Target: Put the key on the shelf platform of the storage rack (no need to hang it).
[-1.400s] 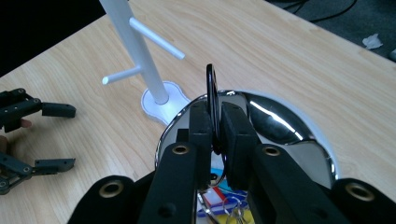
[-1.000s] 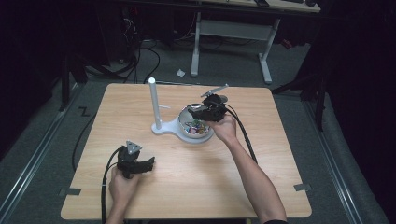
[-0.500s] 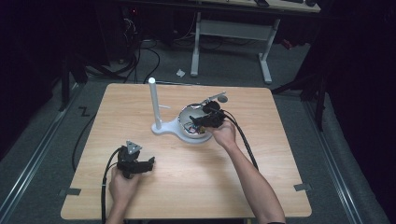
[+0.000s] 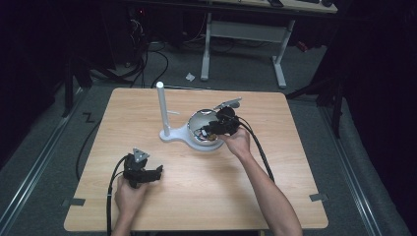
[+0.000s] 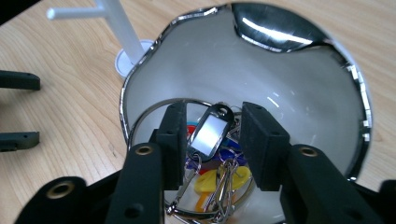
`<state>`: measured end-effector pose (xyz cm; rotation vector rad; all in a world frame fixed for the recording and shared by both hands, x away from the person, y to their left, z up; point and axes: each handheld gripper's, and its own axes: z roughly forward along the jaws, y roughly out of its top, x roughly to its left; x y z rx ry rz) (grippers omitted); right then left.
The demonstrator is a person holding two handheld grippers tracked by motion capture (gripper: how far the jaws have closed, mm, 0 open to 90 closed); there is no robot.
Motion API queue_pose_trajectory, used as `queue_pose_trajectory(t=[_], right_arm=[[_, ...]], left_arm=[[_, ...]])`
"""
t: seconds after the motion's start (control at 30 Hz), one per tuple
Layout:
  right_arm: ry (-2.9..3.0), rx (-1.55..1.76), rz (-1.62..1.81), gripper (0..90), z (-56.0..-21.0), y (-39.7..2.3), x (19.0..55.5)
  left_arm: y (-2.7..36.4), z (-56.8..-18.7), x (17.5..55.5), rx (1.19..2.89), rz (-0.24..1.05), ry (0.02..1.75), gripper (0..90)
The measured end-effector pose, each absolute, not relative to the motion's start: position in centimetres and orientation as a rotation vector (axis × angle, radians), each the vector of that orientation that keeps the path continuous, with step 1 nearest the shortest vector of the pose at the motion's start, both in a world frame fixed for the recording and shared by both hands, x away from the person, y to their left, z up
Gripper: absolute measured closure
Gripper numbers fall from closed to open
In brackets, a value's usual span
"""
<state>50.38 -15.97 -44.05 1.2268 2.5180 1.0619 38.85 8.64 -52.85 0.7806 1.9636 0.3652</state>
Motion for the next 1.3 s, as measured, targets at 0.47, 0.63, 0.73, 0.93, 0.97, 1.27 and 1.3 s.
queue_pose_trajectory(t=[0.47, 0.63, 0.73, 0.93, 0.97, 1.27, 1.3], right_arm=[[2.425, 1.224, 1.112, 53.3, -42.5, -18.2, 49.0], [2.422, 1.21, 1.107, 52.6, -42.2, -18.5, 48.7], [2.412, 1.204, 1.105, 52.1, -41.9, -18.9, 48.2], [2.375, 1.217, 1.116, 51.1, -41.6, -20.0, 47.5], [2.373, 1.221, 1.118, 51.3, -41.6, -20.1, 47.4], [2.379, 1.223, 1.102, 55.3, -41.6, -21.3, 46.5], [2.377, 1.227, 1.104, 55.3, -41.6, -21.3, 46.3]], left_arm=[[8.6, -52.9, 38.9, 0.783, 0.368, 1.961, 15.5], [8.6, -52.8, 38.9, 0.777, 0.369, 1.964, 15.5], [8.6, -52.8, 38.9, 0.778, 0.369, 1.964, 15.5], [8.6, -52.8, 38.9, 0.779, 0.369, 1.964, 15.5], [8.6, -52.8, 38.9, 0.779, 0.367, 1.963, 15.5], [8.6, -52.8, 38.9, 0.779, 0.367, 1.963, 15.5], [8.6, -52.8, 38.9, 0.779, 0.367, 1.963, 15.5]])
